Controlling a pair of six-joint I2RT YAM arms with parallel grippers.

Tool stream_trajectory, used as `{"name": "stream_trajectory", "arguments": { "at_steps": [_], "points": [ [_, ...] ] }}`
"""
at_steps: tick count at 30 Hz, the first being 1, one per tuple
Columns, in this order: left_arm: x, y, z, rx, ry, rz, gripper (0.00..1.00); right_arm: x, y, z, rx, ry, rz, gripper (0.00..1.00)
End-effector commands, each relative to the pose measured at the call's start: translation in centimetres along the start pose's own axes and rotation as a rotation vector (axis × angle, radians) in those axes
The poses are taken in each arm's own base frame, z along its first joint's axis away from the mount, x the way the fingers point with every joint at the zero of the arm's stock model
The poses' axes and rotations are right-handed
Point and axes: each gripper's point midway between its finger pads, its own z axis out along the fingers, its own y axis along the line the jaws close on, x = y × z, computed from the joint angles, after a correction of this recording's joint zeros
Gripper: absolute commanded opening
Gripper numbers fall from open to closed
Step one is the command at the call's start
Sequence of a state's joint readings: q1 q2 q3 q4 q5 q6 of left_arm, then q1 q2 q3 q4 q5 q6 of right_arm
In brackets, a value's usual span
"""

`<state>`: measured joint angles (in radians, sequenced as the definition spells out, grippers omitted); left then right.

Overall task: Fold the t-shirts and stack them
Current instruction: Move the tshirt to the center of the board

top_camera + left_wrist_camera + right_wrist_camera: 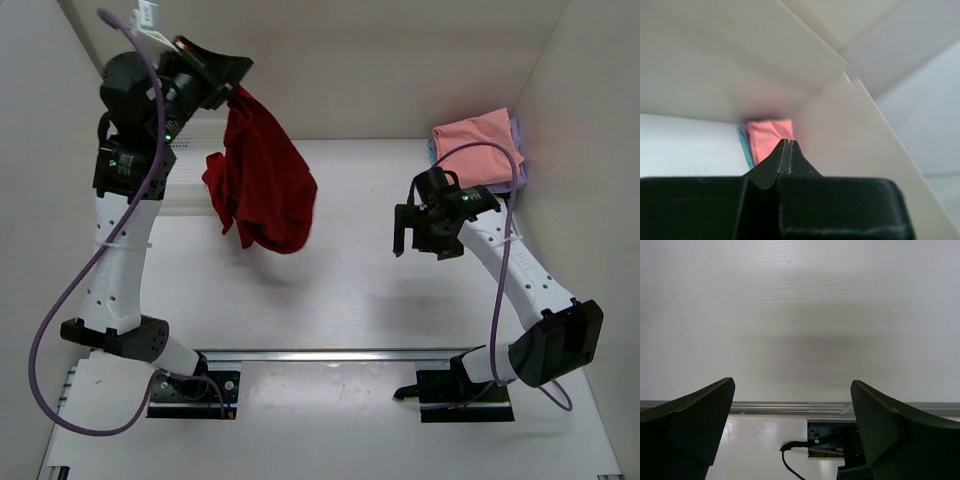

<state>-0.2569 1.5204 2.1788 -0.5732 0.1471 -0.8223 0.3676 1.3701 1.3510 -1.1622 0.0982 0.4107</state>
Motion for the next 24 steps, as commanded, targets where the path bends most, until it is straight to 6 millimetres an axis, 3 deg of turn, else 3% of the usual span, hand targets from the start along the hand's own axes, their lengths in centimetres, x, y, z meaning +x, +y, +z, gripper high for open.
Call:
{"name": "stream_trajectory", "arguments": {
  "at_steps": [1,2,4,5,6,7,10,15,17,23,24],
  "points": [
    [9.5,1.4,1.5,0.012,0.299,-0.114,0.0,-0.7,1.7,-0.3,-0.09,-0.079,-0.001,0.99],
    [9.7,1.8,0.9,0.0,0.294,-0.105,0.0,-0.4,1.7,0.0,-0.098,-0.072,-0.012,0.99],
    [14.1,8.7,0.0,-0.165,0.37,-0.136,0.0,-0.3,2.3,-0.2,-0.14,-0.085,-0.013,0.99],
    [13.9,10.5,-0.7,-0.192,0.368,-0.157,0.01,-0.2,2.1,0.0,-0.139,-0.087,-0.021,0.99],
    [16.6,13.3,-1.4,-0.234,0.437,-0.21,0.0,0.0,2.6,0.1,-0.166,-0.075,-0.015,0.99],
    [17.9,16.5,-2.2,-0.295,0.463,-0.243,0.0,0.0,2.7,0.1,-0.176,-0.069,-0.024,0.99],
    [19.9,19.5,-4.0,-0.354,0.512,-0.277,0.0,-0.4,3.8,0.5,-0.219,-0.058,-0.047,0.99],
    [21.1,19.3,-4.6,-0.351,0.544,-0.266,0.03,-2.3,8.4,-0.2,-0.402,-0.094,-0.079,0.99],
    [21.4,19.6,-4.8,-0.362,0.561,-0.27,0.03,-2.0,10.3,0.2,-0.482,-0.052,-0.09,0.99],
    [21.7,20.4,-5.7,-0.382,0.579,-0.279,0.04,1.5,14.8,3.4,-0.483,0.01,-0.252,0.99],
    [21.8,20.8,-5.8,-0.396,0.582,-0.287,0.05,1.9,15.7,4.0,-0.481,0.004,-0.281,0.92]
  ]
}}
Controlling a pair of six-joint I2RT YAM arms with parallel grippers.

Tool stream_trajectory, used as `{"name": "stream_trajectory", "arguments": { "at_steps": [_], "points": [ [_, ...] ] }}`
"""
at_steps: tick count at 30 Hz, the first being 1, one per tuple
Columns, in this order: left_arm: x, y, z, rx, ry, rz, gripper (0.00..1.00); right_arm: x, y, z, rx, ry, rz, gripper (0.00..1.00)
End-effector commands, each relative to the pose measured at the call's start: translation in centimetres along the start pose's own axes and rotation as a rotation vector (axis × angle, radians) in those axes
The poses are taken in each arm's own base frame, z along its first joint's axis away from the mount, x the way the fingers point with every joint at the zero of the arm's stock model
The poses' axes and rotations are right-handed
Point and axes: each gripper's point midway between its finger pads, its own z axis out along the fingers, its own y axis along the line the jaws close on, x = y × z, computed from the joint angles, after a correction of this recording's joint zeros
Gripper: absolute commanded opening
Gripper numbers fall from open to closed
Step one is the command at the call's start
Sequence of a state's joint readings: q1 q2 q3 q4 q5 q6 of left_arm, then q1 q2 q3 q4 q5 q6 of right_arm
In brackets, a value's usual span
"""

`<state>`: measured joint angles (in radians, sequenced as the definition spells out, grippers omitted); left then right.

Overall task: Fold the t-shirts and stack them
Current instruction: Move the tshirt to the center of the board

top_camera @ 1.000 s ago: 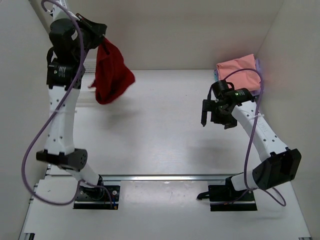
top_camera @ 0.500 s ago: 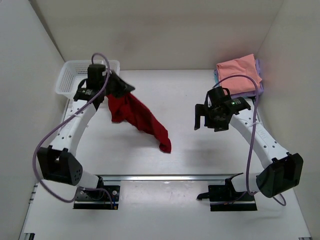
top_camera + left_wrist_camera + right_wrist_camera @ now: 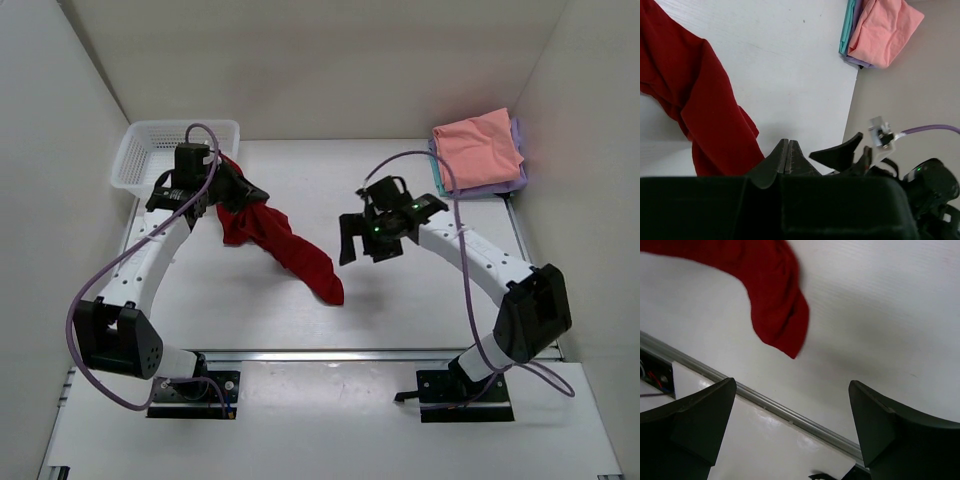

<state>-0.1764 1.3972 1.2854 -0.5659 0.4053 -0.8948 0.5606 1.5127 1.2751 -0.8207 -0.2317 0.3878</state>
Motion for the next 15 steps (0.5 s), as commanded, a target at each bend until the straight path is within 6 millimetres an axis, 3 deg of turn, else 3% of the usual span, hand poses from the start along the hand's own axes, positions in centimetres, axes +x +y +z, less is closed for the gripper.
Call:
{"name": "stream_trajectory", "arguments": {
  "at_steps": [1,3,4,7,12,15],
  "points": [
    [-0.8,-1.1,-1.8,0.044,-0.032,0.022,0.04,0.2,2.9,2.4,-0.031,-0.044,-0.136,0.83],
    [-1.2,-0.8,-2.0,0.02,-0.05,0.028,0.06,1.1,2.7,4.1,0.022,-0.047,-0.199,0.72],
    [-1.3,-0.7,-2.4,0.016,-0.055,0.026,0.07,1.6,3.2,4.4,0.01,-0.039,-0.221,0.72],
    [-1.8,-0.4,-2.7,0.009,-0.064,0.019,0.1,3.2,1.6,6.8,0.024,0.006,-0.183,0.77],
    [-1.6,0.5,-3.3,-0.009,-0.067,0.006,0.12,4.2,0.4,9.4,0.068,0.039,-0.187,0.78],
    [-1.8,1.1,-3.4,-0.025,-0.079,-0.014,0.17,4.1,0.9,10.7,0.091,0.045,-0.218,0.7]
  ]
}}
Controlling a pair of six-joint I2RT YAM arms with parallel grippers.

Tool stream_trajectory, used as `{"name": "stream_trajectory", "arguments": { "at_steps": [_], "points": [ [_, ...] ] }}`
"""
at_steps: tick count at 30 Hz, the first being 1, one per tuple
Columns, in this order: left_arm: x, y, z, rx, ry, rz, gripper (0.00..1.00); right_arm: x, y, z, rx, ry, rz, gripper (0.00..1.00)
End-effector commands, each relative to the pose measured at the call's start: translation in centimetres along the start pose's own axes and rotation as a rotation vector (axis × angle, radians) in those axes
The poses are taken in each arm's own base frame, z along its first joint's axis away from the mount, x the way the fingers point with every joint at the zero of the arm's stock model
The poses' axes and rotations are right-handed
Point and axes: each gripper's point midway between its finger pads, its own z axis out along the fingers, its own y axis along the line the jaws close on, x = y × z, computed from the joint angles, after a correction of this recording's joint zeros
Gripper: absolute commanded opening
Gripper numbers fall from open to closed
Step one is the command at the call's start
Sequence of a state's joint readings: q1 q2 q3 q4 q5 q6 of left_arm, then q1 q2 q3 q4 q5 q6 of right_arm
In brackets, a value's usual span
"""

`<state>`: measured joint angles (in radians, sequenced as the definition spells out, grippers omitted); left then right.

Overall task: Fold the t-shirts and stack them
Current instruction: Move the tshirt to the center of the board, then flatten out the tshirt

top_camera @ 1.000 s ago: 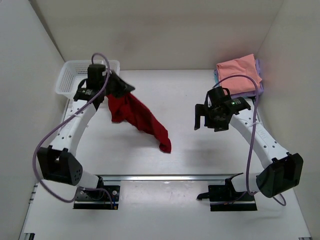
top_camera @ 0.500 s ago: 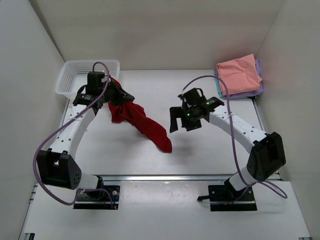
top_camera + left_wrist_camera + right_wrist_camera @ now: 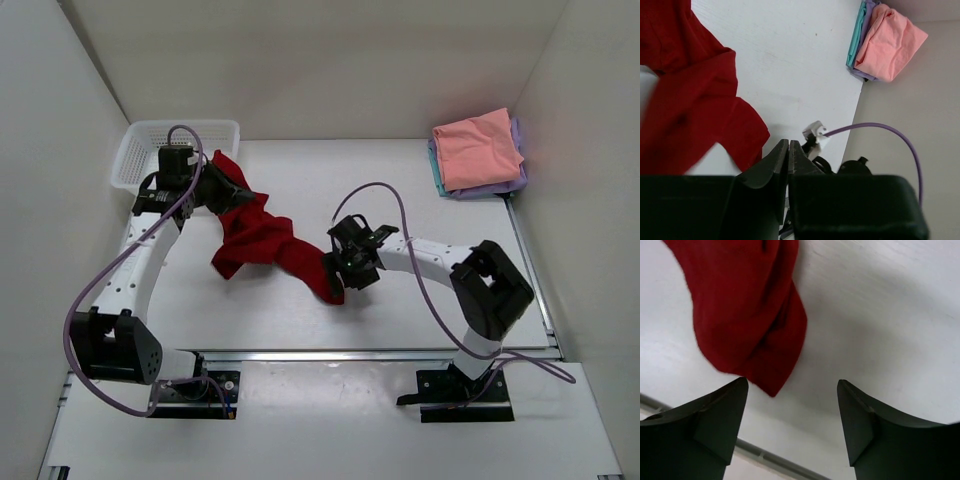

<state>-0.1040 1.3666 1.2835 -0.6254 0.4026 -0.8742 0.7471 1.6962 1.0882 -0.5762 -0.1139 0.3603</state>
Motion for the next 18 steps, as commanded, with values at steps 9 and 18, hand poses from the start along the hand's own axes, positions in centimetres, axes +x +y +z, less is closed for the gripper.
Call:
{"name": "stream_trajectory", "arguments": {
  "at_steps": [9,18],
  "points": [
    [-1.1,-0.4,-2.3,-0.055,-0.031,0.06,0.3,0.3,2.8,4.6,0.116,0.071,-0.175,0.62],
    [3.9,17.7,-2.2,-0.644,-0.005,0.066,0.48,1.6,1.0,4.3,0.131,0.112,-0.137,0.0]
  ]
}}
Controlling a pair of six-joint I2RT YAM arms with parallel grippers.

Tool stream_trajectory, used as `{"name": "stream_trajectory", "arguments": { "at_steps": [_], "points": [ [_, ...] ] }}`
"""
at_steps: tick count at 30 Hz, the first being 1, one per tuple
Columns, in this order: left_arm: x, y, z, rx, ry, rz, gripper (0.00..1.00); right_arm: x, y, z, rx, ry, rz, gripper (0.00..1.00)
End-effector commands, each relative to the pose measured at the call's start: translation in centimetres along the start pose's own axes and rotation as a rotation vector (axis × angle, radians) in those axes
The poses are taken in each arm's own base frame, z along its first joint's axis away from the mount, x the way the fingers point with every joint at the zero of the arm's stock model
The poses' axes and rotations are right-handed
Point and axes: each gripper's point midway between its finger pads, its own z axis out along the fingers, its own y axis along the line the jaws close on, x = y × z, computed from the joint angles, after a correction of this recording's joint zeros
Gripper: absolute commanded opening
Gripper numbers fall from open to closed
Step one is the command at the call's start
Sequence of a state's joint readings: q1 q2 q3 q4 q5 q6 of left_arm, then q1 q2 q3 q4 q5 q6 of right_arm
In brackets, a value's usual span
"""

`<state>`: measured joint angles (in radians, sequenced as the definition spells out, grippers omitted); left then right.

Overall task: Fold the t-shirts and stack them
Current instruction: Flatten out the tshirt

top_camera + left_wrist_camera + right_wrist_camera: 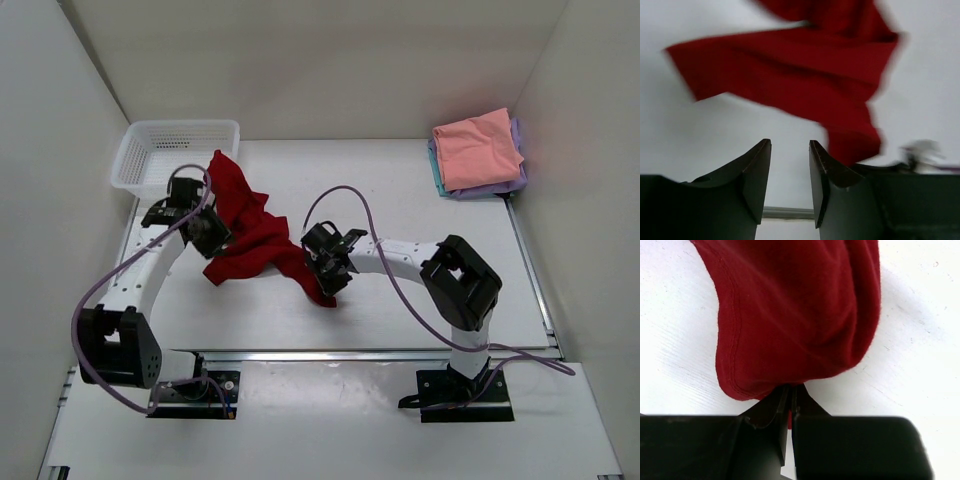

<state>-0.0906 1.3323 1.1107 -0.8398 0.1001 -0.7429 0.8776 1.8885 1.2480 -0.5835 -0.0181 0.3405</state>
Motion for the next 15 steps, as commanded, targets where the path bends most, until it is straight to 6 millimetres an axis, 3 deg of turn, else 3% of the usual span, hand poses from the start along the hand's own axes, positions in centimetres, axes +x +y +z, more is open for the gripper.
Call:
{"name": "stream_trajectory", "arguments": {
  "at_steps": [1,2,7,12,13,15],
  "points": [
    [0.7,5.5,1.3,-0.217,-0.035,0.032,0.49,3.0,-2.5,0.7,0.069,0.092,0.004,0.01],
    [0.7,6.0,2.0,-0.235,-0.038,0.052,0.48,3.3,-2.6,0.8,0.073,0.1,0.007,0.0],
    [1.2,7.5,4.2,-0.273,-0.005,0.019,0.68,4.2,-2.9,0.6,0.071,0.109,-0.011,0.0],
    [1.0,9.0,5.5,-0.326,-0.041,0.007,0.68,4.5,-2.8,0.0,0.041,0.105,0.007,0.01],
    [0.7,9.2,5.8,-0.319,-0.047,0.004,0.79,4.6,-2.9,-0.1,0.041,0.105,0.003,0.0],
    [0.5,9.4,6.2,-0.309,-0.048,-0.008,0.84,4.3,-3.1,-0.3,0.028,0.099,0.016,0.0]
  ]
}}
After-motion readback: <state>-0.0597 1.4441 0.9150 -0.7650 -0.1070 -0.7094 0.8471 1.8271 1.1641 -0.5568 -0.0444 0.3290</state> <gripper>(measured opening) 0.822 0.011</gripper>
